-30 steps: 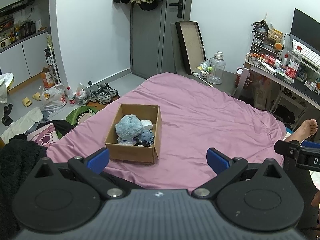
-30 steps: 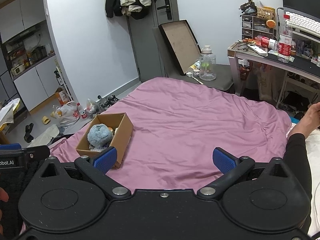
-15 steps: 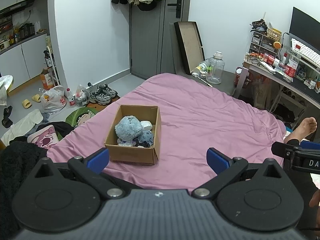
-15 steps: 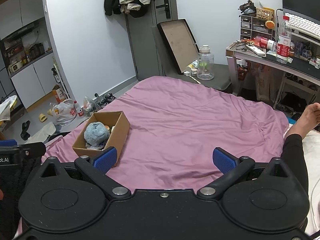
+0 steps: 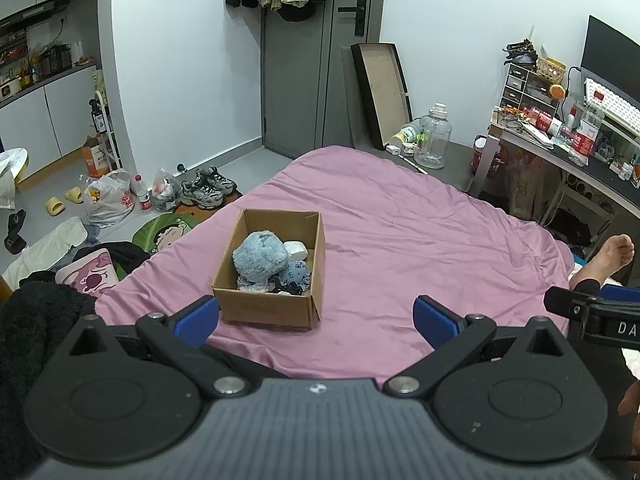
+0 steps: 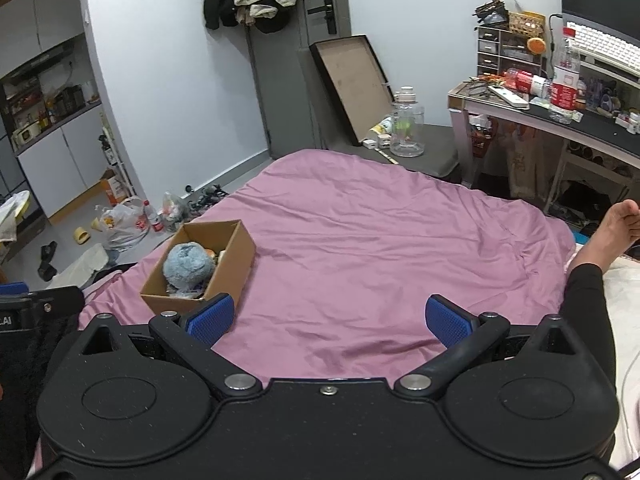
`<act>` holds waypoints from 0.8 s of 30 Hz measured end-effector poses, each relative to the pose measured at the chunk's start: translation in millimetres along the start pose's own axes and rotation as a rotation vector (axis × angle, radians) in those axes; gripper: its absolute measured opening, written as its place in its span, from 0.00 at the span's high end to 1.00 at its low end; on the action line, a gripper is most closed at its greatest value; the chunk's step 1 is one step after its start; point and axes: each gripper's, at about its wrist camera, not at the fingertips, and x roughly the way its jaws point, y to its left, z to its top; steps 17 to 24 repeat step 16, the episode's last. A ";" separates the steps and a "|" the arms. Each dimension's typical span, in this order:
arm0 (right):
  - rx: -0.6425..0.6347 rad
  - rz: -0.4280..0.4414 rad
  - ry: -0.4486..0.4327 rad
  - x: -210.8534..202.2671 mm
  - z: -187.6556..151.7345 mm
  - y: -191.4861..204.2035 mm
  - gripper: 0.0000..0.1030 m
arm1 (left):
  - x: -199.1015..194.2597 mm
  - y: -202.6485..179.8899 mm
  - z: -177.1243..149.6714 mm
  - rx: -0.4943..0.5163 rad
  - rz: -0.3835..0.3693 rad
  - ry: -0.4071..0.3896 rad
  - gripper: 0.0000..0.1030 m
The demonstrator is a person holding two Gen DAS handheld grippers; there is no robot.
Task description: Organize soft objects
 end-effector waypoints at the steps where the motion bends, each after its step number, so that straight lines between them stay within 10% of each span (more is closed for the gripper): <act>1: 0.002 0.004 -0.001 0.1 0.0 -0.6 0.00 | 0.8 1.2 -0.1 -0.002 0.001 0.004 0.00; 24: 0.043 0.008 0.022 16.2 -6.2 -15.4 0.00 | 15.7 -15.6 -5.3 0.027 -0.003 -0.006 0.00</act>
